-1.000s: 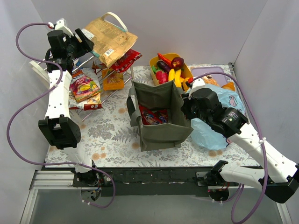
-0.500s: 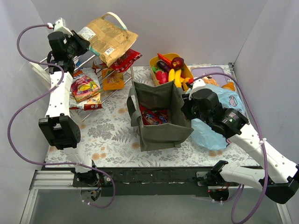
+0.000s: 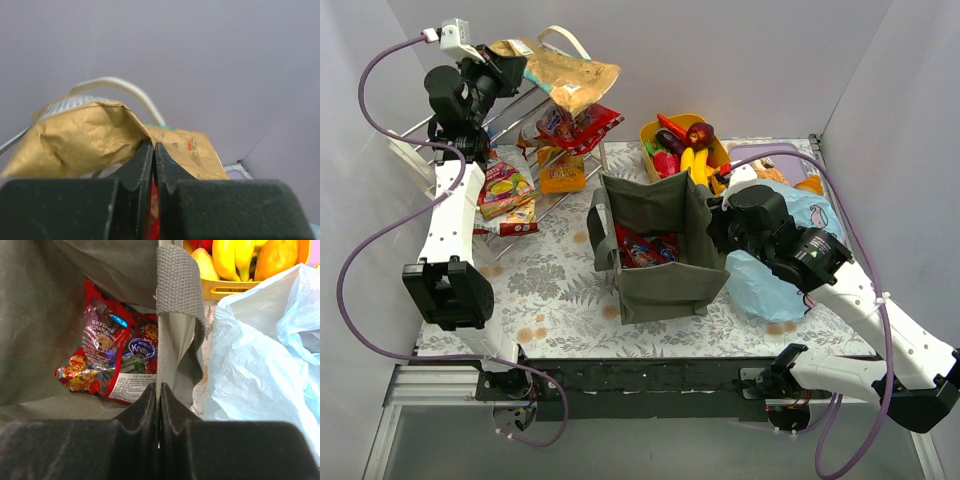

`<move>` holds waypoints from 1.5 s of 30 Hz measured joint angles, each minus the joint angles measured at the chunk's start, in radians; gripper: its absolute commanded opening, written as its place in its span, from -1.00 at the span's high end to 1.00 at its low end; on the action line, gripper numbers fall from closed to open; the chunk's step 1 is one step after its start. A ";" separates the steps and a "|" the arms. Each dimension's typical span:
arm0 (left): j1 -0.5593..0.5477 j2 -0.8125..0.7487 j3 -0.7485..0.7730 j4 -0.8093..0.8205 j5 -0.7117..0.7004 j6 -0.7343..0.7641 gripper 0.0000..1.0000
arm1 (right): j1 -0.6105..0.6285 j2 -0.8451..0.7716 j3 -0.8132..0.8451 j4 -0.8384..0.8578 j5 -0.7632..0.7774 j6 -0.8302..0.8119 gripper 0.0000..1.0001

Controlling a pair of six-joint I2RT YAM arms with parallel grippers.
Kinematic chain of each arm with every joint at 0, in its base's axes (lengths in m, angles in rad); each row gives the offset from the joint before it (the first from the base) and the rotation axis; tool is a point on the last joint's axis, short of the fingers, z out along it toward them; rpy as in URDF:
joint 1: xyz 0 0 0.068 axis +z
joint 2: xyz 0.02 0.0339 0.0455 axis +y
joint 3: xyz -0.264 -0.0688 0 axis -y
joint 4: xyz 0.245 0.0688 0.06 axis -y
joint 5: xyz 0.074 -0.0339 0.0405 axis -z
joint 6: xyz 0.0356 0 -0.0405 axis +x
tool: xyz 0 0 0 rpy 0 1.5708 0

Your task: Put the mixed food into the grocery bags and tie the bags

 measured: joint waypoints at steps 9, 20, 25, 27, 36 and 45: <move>-0.032 -0.064 0.034 0.122 0.089 -0.041 1.00 | 0.000 0.028 0.009 0.001 0.029 -0.008 0.72; -0.193 -0.379 -0.151 0.173 0.225 -0.132 1.00 | 0.000 0.039 0.009 0.002 0.075 0.001 0.74; -0.298 -0.603 -0.438 0.247 0.278 -0.186 1.00 | 0.000 0.011 0.008 0.002 0.079 0.008 0.75; -0.332 -0.667 -0.554 0.264 0.292 -0.208 1.00 | 0.000 0.000 0.008 0.002 0.080 0.013 0.76; -0.459 -0.689 -0.797 0.111 0.292 -0.188 1.00 | 0.000 -0.013 0.008 -0.006 0.099 0.034 0.78; -0.491 -0.563 -0.632 -0.269 0.195 -0.001 1.00 | 0.000 -0.029 0.008 -0.022 0.104 0.049 0.78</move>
